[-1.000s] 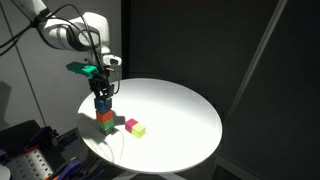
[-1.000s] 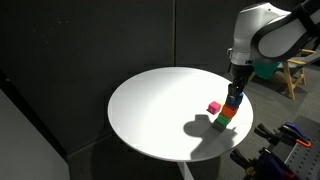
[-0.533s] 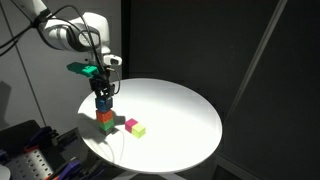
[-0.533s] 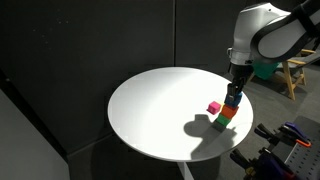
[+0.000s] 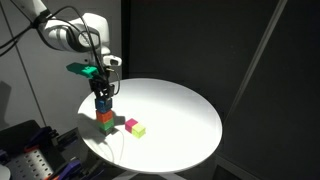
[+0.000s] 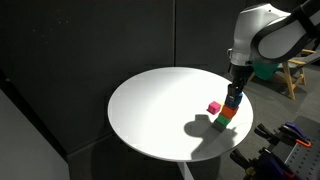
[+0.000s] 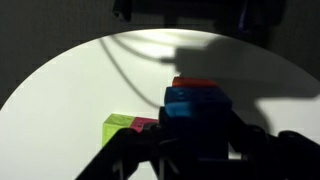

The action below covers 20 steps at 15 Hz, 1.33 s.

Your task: Pick up the blue block and then put it back on top of the orange block

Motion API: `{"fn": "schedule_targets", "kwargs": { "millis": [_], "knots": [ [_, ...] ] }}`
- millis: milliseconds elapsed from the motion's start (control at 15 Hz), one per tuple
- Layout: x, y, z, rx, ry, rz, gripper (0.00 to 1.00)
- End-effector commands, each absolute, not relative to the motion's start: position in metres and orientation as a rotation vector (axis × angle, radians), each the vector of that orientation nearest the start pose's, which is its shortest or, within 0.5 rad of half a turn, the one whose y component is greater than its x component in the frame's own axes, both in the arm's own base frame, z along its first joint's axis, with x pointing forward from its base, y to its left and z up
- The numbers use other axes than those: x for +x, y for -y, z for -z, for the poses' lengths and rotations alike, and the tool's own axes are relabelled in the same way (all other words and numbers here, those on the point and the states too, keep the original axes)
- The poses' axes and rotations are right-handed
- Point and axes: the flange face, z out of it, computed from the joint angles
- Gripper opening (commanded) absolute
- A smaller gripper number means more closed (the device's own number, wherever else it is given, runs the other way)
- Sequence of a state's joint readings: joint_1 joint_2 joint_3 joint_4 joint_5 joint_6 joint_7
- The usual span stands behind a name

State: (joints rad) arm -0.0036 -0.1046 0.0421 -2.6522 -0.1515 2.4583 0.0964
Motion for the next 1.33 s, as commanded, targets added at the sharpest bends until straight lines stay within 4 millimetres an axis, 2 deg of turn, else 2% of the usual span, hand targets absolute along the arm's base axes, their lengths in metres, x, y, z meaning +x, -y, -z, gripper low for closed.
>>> {"fn": "schedule_targets", "kwargs": {
  "millis": [0,733,800,867,933,1000,1133,1267],
  "knots": [
    [0.4074,-0.0127,-0.2689,-3.253,0.102,-0.111,0.31],
    [0.4049,-0.0074,-0.2692,-3.254,0.095,-0.119,0.31],
    [0.4047,-0.0067,-0.2692,-3.254,0.093,-0.119,0.42],
    [0.4045,-0.0058,-0.2691,-3.254,0.091,-0.12,0.63],
    [0.4045,-0.0051,-0.2691,-3.253,0.088,-0.121,0.66],
    [0.4044,-0.0045,-0.2689,-3.253,0.086,-0.122,0.79],
    [0.4042,-0.0038,-0.2688,-3.253,0.083,-0.123,0.97],
    [0.4042,-0.0033,-0.2685,-3.252,0.08,-0.124,1.0]
  ]
}}
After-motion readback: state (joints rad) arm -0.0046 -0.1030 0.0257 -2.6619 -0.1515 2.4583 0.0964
